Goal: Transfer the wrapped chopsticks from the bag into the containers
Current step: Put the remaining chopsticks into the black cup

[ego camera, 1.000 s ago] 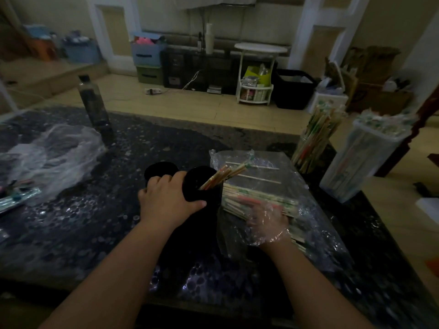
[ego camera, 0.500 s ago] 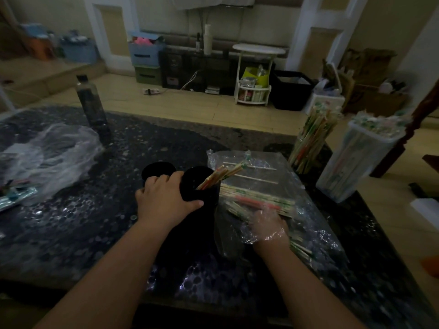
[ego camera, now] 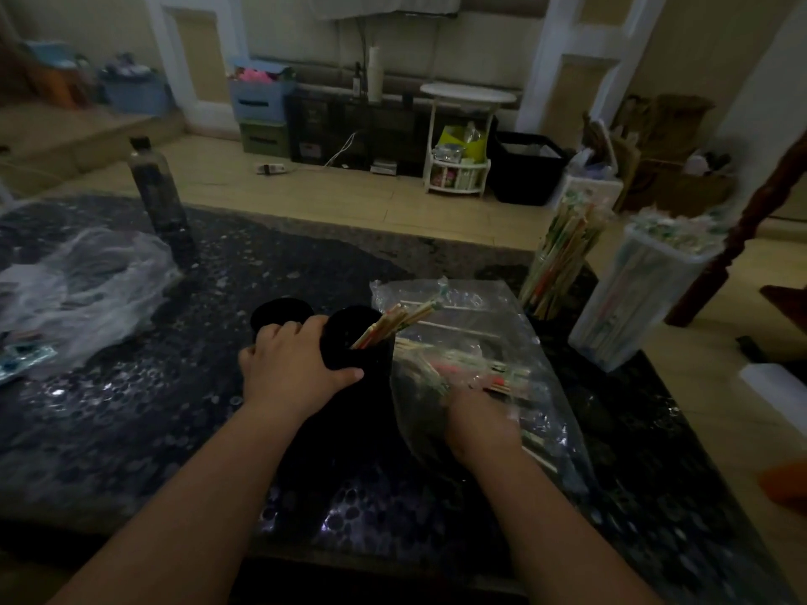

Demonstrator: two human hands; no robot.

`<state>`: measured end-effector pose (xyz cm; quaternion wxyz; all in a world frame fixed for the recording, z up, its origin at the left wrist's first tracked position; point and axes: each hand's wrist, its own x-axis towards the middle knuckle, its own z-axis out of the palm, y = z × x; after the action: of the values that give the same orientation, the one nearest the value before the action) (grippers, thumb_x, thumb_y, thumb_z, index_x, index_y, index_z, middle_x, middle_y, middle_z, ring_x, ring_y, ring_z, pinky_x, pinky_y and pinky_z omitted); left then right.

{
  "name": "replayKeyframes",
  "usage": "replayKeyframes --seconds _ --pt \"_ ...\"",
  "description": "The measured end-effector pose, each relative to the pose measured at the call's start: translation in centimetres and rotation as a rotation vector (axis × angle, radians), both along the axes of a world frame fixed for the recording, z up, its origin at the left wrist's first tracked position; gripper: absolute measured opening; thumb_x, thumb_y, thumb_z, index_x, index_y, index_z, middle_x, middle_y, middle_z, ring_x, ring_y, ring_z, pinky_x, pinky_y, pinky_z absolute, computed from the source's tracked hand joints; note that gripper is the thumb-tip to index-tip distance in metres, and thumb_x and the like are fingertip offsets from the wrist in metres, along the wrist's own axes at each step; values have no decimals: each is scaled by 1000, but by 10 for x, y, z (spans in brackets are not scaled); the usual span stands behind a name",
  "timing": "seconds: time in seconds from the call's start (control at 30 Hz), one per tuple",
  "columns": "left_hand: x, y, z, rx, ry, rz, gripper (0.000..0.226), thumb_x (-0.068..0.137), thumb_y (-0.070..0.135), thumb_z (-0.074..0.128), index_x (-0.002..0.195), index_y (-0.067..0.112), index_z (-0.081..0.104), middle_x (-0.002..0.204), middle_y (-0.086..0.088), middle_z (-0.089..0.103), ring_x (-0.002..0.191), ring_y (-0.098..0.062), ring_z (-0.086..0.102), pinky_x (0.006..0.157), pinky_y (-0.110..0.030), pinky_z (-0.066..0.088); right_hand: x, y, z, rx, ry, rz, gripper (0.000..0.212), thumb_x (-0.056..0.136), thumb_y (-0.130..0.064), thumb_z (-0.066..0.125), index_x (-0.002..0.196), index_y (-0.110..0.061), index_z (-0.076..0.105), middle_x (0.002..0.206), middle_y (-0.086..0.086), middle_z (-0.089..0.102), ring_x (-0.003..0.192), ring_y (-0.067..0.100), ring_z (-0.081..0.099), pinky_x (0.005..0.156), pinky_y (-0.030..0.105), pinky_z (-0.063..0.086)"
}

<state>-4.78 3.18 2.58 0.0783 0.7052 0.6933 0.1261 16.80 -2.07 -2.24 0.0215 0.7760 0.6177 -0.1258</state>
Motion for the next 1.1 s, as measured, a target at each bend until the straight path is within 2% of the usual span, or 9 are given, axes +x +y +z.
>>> replayKeyframes --seconds 0.13,0.23,0.37,0.5,0.67,0.83,0.93,1.03,1.1 --pt "0 0 0 -4 8 8 86 69 76 64 141 38 34 135 0 48 132 -28 34 100 -49 35 -1 -2 14 30 176 9 49 94 -41 56 141 -36 45 140 7 51 117 30 57 99 42 47" --pt "0 -1 1 -3 5 6 85 70 75 64 140 38 35 134 0 48 131 -28 34 100 -50 35 2 -3 32 37 80 58 48 92 -56 53 129 -26 58 129 7 60 112 28 59 92 38 47" --pt "1 -1 3 -13 2 5 85 69 75 64 140 38 35 134 0 48 131 -27 34 100 -50 34 5 -6 57 58 36 71 45 89 -54 55 115 -18 64 114 9 66 103 29 62 80 34 46" --pt "1 -1 2 -10 8 12 86 69 76 64 140 38 35 133 -1 49 131 -28 35 99 -50 35 5 -10 80 134 -2 105 27 84 -46 55 96 -24 63 106 7 67 95 28 63 69 30 41" --pt "1 -1 2 -15 -5 7 83 70 73 65 139 38 36 132 0 49 129 -28 36 99 -49 35 -2 -20 108 354 -35 224 27 86 -47 51 103 -29 63 87 -1 64 90 27 63 63 30 37" --pt "2 -2 2 2 -4 11 84 71 74 64 140 38 34 133 -1 48 130 -28 35 99 -48 34 -9 -26 120 633 -66 325 28 85 -48 53 70 -28 41 58 -7 42 64 22 55 53 29 29" --pt "1 -3 2 6 13 -6 82 72 74 63 139 37 35 132 -1 48 128 -28 36 97 -47 35 -12 -26 125 924 -46 347 24 81 -45 52 65 -28 47 54 -10 42 50 19 47 48 22 26" --pt "-1 -3 3 -1 7 -11 84 71 75 63 141 38 34 133 -1 49 129 -28 36 97 -49 35 -13 -22 126 1183 -27 352 27 82 -41 52 68 -19 56 68 -2 49 70 21 45 60 29 23" --pt "-1 -3 2 7 8 -11 85 70 75 63 141 38 35 133 0 49 129 -28 37 97 -49 35 -12 -19 124 1227 -56 335 32 85 -42 52 72 -14 61 82 4 54 81 23 40 69 32 24"
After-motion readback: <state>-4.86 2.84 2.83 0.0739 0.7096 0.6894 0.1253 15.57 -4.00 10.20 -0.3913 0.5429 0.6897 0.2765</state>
